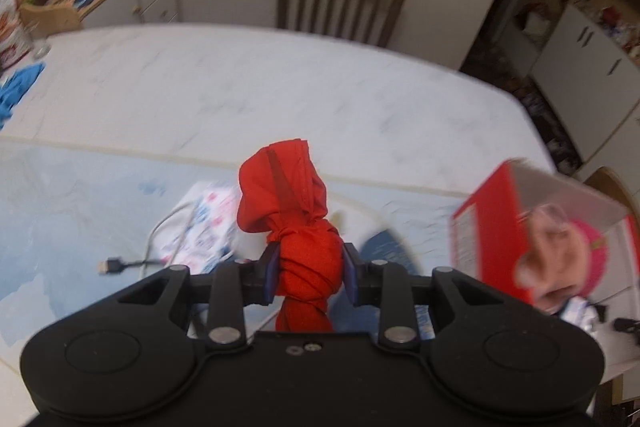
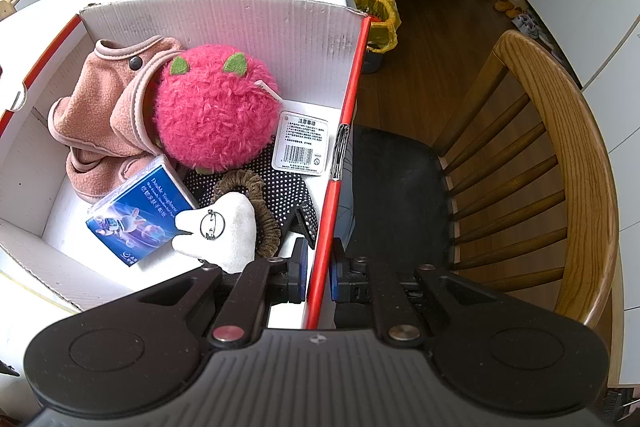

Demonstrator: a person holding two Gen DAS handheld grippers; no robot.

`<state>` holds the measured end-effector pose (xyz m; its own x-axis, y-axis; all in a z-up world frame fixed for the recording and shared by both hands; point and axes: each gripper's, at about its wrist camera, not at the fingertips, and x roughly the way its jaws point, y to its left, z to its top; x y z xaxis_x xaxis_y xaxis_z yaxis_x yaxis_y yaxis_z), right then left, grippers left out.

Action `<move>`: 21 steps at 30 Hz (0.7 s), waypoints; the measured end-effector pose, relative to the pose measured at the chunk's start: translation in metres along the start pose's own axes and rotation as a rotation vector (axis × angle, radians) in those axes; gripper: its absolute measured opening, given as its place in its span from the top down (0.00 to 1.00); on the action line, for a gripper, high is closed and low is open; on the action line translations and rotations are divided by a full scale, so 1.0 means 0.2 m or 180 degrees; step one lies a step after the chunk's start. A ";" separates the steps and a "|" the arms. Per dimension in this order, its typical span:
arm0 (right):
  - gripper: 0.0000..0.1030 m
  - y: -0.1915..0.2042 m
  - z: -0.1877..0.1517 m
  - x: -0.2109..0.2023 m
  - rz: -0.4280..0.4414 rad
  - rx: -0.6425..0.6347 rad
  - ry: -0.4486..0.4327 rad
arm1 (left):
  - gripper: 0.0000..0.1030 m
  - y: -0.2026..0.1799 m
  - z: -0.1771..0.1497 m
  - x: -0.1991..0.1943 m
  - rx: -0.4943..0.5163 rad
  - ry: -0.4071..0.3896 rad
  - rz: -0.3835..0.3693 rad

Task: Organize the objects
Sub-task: 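Carry the red cloth into the box beside the pink fleece and open the left gripper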

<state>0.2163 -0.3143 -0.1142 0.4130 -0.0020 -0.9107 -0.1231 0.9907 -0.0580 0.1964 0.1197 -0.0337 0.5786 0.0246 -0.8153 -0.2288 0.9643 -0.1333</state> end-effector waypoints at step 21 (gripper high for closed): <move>0.90 -0.01 0.01 -0.02 0.0032 0.0077 -0.0024 | 0.72 -0.83 0.07 -0.19 0.1188 -0.0412 -0.0924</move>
<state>0.2174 -0.3165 -0.1103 0.4188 0.0091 -0.9081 -0.1056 0.9937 -0.0387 0.2227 -0.0373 0.0273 0.6748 -0.2495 -0.6945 0.2390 0.9643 -0.1142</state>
